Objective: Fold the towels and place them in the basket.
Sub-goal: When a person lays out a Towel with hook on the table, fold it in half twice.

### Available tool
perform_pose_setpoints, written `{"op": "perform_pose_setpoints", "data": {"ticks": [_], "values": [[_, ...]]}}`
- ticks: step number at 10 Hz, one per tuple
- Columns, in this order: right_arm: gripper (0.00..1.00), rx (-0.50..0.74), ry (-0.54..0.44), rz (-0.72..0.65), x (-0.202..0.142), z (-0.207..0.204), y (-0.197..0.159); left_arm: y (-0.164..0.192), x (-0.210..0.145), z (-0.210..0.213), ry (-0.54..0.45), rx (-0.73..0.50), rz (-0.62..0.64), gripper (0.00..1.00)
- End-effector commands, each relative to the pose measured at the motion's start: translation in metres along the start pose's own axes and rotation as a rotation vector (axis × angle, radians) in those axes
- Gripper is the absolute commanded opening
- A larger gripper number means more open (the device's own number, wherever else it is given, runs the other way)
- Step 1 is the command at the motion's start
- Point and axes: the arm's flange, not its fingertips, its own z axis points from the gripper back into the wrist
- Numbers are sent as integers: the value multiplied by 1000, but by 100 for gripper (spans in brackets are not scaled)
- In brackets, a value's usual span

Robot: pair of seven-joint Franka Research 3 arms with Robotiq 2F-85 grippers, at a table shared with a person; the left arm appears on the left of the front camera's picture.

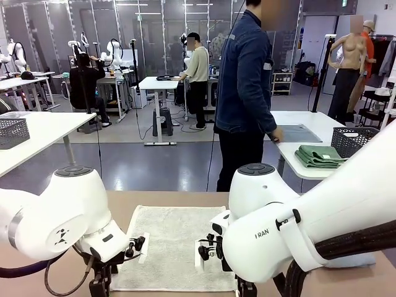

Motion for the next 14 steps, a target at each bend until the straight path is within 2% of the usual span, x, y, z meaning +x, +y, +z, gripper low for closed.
{"op": "perform_pose_setpoints", "data": {"ticks": [1,11,12,13,14], "values": [[99,-16,-10,23,-16,-10,10,-35,-25,-7,-8,15,-57,100],[99,0,-33,16,-9,-14,-6,-30,-29,-15,2,-60,-90,100],[99,1,-32,15,-9,-13,-6,-29,-27,-15,2,-67,-92,81],[71,-1,-31,16,-9,-13,-6,-30,-28,-15,-1,-65,-89,58],[42,-3,-28,21,-9,-13,-5,-30,-27,-13,-3,-60,-86,21]]}}
